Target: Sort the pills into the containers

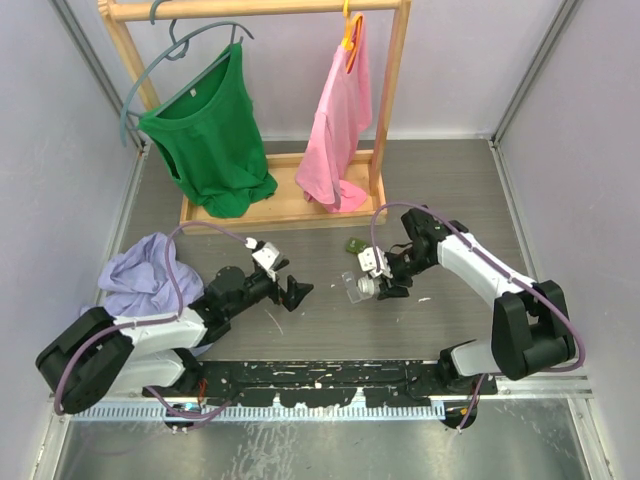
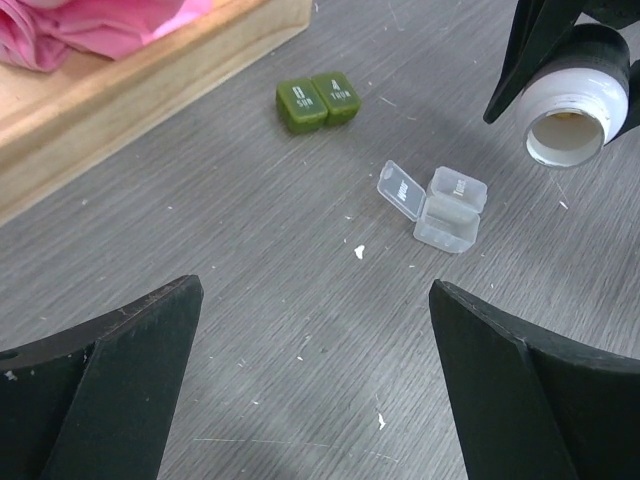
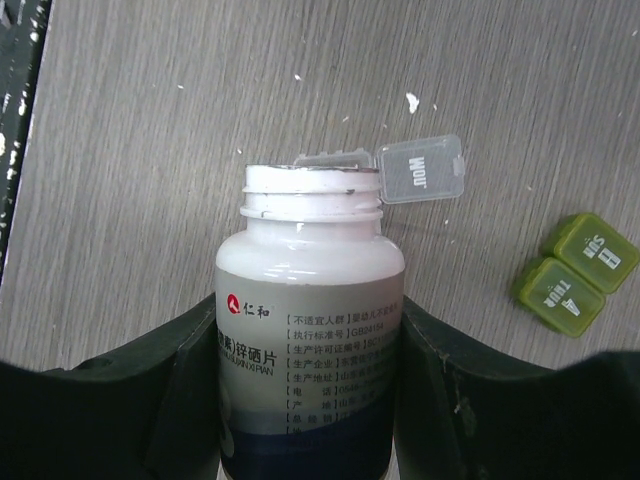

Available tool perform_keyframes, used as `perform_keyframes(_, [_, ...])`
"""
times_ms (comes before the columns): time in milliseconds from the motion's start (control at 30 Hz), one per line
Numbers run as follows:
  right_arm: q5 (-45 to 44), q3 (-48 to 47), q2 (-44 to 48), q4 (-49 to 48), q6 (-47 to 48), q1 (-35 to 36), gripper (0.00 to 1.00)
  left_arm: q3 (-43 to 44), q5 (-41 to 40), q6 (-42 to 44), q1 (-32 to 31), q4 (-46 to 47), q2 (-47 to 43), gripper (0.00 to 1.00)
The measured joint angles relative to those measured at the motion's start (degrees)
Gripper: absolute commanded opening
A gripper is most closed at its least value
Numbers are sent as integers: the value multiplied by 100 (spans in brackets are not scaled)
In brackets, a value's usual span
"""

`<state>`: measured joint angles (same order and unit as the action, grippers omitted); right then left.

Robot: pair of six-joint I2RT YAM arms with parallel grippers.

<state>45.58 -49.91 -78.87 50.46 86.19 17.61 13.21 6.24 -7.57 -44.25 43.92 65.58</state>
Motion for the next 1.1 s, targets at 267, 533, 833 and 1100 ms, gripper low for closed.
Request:
perform_keyframes(267, [-568,173,-68,-295,-376,247,20,79,-24,-48,-122,83,37,98])
perform_keyframes(533, [-850,173,-216,-457,-599,407,20,374,-656,216,-264,-1290,-1499,98])
perform_keyframes(833, [-975,173,-258,-503,-756,546,20,348,-1165,402,-269,-1864,-1735,98])
perform_keyframes(1100, [-1051,170,-258,-503,-876,566,21,542,-1161,450,-269,-2286,-1128,98])
